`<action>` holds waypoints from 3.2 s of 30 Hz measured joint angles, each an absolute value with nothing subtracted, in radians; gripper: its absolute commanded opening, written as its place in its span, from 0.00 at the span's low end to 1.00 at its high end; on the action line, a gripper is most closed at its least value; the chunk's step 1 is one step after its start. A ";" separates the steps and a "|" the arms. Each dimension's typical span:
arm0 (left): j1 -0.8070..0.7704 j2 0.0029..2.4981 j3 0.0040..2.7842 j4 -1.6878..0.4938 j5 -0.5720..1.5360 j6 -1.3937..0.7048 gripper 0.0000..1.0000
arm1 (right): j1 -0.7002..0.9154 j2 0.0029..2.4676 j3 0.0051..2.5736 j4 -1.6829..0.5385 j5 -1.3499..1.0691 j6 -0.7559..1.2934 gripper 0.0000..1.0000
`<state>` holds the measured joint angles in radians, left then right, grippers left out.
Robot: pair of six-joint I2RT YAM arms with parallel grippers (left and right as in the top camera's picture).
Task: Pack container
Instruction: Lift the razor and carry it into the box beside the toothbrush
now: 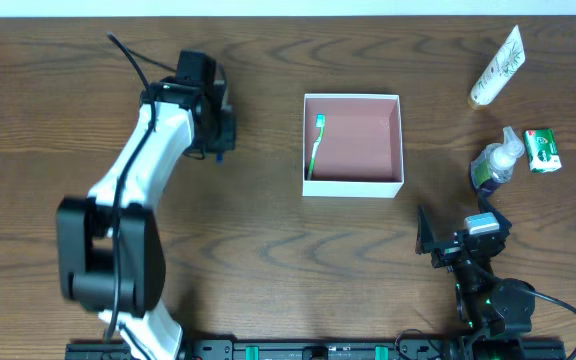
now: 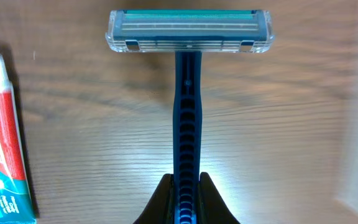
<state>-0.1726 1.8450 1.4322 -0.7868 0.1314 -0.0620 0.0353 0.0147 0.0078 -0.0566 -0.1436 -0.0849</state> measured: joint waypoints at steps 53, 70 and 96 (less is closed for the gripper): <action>-0.620 2.019 1.526 -0.561 0.007 -0.417 0.08 | 0.035 0.015 0.008 -0.057 -0.144 -0.084 0.99; -0.638 2.035 1.526 -0.565 0.007 -0.419 0.08 | 0.035 0.015 0.008 -0.057 -0.144 -0.085 0.99; -0.638 2.069 1.526 -0.548 0.007 -0.422 0.14 | 0.035 0.015 0.008 -0.057 -0.144 -0.085 0.99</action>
<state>-0.6380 2.0686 1.5265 -0.5476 0.0071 -0.4225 0.0353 0.0147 0.0078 -0.0566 -0.1436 -0.0849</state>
